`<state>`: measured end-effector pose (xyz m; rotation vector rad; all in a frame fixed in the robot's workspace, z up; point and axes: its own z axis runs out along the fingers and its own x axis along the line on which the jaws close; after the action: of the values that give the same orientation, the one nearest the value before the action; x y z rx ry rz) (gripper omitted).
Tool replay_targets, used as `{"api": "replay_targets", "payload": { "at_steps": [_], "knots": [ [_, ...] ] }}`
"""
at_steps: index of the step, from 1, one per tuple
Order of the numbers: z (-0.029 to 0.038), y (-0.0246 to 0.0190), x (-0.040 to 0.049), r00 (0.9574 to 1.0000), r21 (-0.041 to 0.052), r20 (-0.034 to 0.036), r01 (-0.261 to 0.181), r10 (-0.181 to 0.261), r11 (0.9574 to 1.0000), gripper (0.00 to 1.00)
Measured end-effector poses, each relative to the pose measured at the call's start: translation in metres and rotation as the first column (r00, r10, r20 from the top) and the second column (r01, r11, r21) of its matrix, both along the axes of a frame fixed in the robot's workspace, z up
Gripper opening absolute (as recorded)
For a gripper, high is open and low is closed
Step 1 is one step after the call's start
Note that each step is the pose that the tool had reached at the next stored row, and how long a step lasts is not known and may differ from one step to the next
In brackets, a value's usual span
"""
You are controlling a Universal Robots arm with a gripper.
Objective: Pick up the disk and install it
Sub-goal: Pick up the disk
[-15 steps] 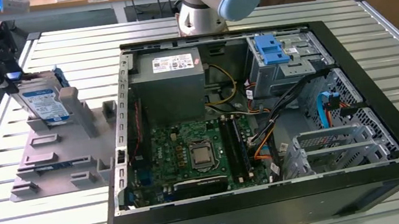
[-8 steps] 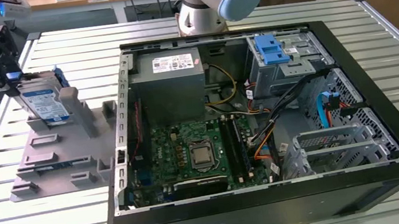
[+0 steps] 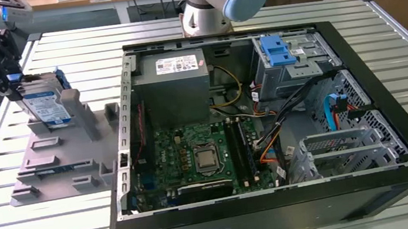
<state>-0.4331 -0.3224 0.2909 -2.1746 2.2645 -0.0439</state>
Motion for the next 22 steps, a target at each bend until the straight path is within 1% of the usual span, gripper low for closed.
{"api": "replay_targets", "payload": {
  "at_steps": [4, 5, 10, 11, 19, 22],
  "knots": [
    [-0.0012, 0.0000, 0.0000, 1.0000, 0.0000, 0.0001, 0.000, 0.000, 1.0000, 0.49],
    [-0.0015, 0.0000, 0.0000, 1.0000, 0.0000, 0.0001, 0.000, 0.000, 1.0000, 0.42],
    [-0.0023, 0.0000, 0.0000, 1.0000, 0.0000, 0.0001, 0.000, 0.000, 1.0000, 0.40],
    [-0.0024, 0.0000, 0.0000, 1.0000, -0.0001, 0.0000, 0.000, 0.000, 1.0000, 0.36],
    [-0.0025, 0.0000, 0.0000, 1.0000, 0.0000, 0.0002, -0.002, 0.002, 1.0000, 0.36],
    [-0.0026, 0.0000, 0.0000, 0.9997, 0.0000, 0.0002, -0.026, 0.026, 0.9997, 0.36]
  ]
}}
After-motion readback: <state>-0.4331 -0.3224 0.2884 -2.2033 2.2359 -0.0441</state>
